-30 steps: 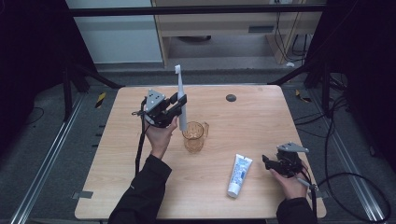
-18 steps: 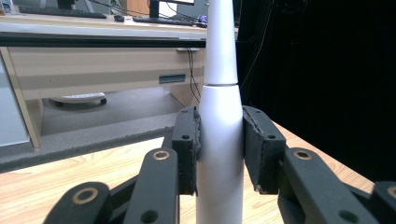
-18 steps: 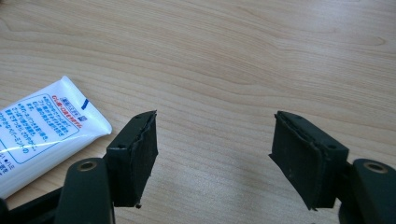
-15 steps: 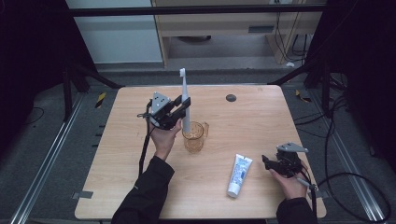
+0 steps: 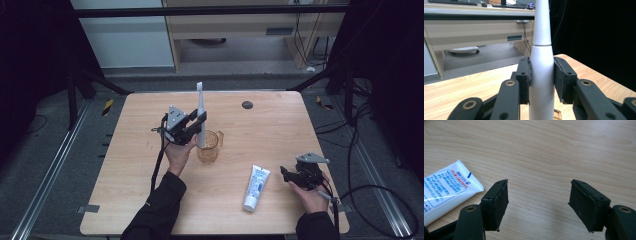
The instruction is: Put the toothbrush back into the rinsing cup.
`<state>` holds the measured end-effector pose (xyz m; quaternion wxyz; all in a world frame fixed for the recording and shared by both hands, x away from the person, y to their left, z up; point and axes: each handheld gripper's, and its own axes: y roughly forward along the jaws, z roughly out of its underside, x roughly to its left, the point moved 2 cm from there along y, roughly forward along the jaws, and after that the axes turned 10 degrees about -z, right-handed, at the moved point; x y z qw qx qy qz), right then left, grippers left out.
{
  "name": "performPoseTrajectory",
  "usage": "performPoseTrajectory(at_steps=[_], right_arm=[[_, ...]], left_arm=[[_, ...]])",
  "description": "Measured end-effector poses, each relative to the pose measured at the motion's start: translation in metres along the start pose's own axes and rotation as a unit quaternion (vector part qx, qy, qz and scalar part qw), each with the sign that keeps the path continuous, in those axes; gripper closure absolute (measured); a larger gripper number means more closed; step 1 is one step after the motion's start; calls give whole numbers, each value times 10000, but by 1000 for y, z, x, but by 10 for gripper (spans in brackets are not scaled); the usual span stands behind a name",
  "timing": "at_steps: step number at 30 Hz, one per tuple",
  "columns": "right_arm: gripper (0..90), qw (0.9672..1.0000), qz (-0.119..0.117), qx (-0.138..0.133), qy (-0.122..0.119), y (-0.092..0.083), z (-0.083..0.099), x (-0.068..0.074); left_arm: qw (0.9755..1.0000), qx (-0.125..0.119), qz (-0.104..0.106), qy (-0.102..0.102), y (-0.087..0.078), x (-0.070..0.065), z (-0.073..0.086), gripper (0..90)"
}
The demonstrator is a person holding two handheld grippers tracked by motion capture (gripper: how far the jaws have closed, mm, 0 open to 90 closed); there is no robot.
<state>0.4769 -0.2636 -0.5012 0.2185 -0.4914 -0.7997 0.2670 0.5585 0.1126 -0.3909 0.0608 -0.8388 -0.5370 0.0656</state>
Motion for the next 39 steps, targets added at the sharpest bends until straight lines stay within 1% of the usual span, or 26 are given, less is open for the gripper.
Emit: performPoseTrajectory(at_steps=[2,9,16,18,19,21,28,31,33,35,37,39], right_arm=[[314,10000,6,0,-18,0,0,0],[315,10000,-6,8,-16,1,0,0],[315,10000,3,18,-22,1,0,0],[315,10000,5,12,-20,1,0,1],[315,10000,7,14,-8,1,0,1],[315,10000,12,18,-23,1,0,1],[315,10000,7,27,1,1,0,1],[315,10000,11,21,-25,2,0,1],[315,10000,13,23,-23,2,0,1],[315,10000,16,32,-24,2,0,1],[315,10000,15,37,-27,2,0,1],[315,10000,18,39,-43,2,0,1]], left_arm=[[10000,18,-15,1,0,1,4,672],[10000,47,59,39,1,1,21,671],[9999,116,20,54,-1,1,36,671],[9998,141,45,95,-1,1,40,671],[9997,183,25,163,-2,1,43,671],[9996,191,62,194,-2,0,46,671],[9995,230,48,221,-4,0,53,670],[9992,319,40,254,-5,1,56,669],[9989,337,27,313,-4,0,58,669],[9988,364,41,322,-4,0,60,669],[9990,329,42,290,-5,1,61,669],[9990,316,56,307,-6,2,62,668]])
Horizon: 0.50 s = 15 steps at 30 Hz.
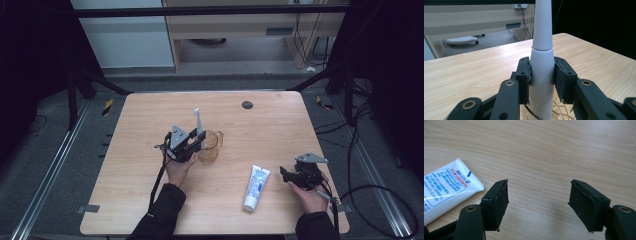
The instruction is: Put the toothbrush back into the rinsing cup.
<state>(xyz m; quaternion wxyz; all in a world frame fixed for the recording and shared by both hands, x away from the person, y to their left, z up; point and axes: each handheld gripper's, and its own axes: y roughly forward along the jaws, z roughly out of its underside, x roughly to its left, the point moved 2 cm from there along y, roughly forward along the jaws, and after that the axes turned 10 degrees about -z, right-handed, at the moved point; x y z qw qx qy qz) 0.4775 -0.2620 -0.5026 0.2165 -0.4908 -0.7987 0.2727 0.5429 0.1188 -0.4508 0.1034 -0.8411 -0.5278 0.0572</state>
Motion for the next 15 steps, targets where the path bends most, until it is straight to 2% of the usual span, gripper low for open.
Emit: performPoseTrajectory(at_steps=[4,15], right_arm=[[314,10000,-4,7,-6,0,0,0],[311,10000,-8,0,33,0,0,1]], left_arm=[[10000,18,-63,-2,-1,1,1,623],[9999,95,-35,-28,-3,3,4,541]])
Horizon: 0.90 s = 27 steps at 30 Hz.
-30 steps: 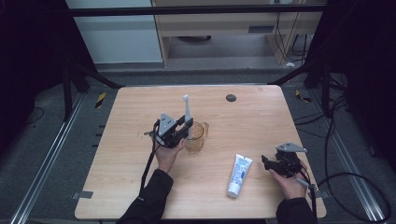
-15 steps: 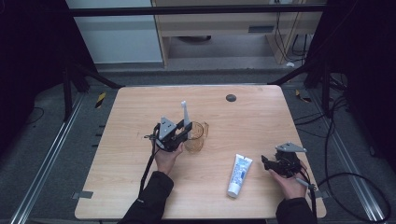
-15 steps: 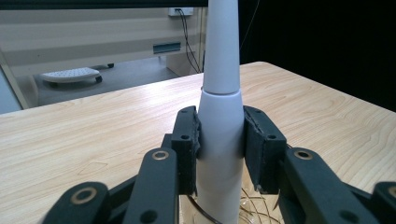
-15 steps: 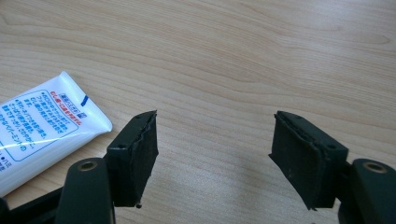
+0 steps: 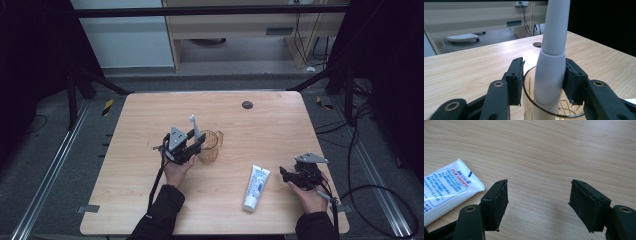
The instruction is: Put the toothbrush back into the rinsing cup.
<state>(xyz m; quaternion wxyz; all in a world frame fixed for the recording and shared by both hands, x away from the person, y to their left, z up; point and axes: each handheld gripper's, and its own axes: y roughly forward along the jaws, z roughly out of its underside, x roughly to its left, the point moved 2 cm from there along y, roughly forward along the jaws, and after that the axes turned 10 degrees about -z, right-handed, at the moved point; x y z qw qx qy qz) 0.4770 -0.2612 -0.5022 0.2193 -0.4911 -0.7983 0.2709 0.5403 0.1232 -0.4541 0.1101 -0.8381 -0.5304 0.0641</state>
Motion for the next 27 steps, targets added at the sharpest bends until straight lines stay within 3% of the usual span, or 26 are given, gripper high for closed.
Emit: performPoseTrajectory(at_steps=[8,13,20,27], right_arm=[[309,10000,-10,-7,-7,0,0,1],[300,10000,9,-15,9,0,0,1],[293,10000,-14,-65,14,-3,-1,2],[286,9997,-72,-240,31,-12,-5,5]], left_arm=[[9999,-2,92,88,-6,-1,-1,478],[10000,-24,82,22,-12,0,-5,432],[9995,137,-30,278,-23,-1,-8,384],[9995,274,-84,158,-35,2,-15,360]])
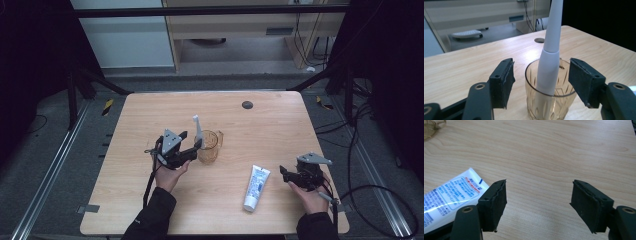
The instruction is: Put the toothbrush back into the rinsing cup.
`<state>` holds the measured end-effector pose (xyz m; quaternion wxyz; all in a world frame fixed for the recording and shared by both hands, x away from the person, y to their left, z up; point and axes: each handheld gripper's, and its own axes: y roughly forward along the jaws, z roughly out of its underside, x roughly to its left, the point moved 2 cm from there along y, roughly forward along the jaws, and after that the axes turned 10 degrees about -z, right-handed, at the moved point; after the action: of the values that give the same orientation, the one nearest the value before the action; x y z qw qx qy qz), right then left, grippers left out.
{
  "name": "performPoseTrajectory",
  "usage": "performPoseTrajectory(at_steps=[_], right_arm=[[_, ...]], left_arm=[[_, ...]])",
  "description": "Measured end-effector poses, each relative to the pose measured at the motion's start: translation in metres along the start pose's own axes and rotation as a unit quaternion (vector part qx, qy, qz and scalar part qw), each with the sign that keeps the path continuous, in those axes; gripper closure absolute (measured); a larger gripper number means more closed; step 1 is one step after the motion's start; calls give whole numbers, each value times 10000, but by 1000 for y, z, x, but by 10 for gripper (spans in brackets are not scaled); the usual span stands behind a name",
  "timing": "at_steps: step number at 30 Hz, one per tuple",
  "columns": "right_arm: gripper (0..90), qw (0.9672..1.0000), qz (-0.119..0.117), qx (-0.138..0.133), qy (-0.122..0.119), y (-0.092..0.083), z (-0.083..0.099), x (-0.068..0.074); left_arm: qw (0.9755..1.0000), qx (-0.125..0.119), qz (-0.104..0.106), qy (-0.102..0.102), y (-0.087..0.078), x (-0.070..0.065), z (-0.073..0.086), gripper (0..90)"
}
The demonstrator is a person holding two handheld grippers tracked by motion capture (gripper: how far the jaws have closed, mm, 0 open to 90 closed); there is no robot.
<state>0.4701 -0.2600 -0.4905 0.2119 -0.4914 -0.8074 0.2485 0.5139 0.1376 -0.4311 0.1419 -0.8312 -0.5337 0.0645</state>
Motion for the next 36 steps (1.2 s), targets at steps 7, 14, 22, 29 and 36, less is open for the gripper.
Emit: performPoseTrajectory(at_steps=[7,14,22,29,36], right_arm=[[286,9999,-50,-131,-55,-9,-5,5],[298,9998,-132,-141,-106,-15,-6,14],[344,9995,-267,-90,-169,-16,-7,21],[408,9991,-391,19,-157,-14,-6,27],[503,9987,-463,183,-144,-9,-3,32]], left_arm=[[9991,271,8,328,-10,-1,4,344],[9983,415,12,397,-26,6,11,342],[9967,714,-133,358,-48,27,29,343],[9944,941,-436,206,-68,49,48,348],[9905,1152,-754,-29,-88,72,66,358]])
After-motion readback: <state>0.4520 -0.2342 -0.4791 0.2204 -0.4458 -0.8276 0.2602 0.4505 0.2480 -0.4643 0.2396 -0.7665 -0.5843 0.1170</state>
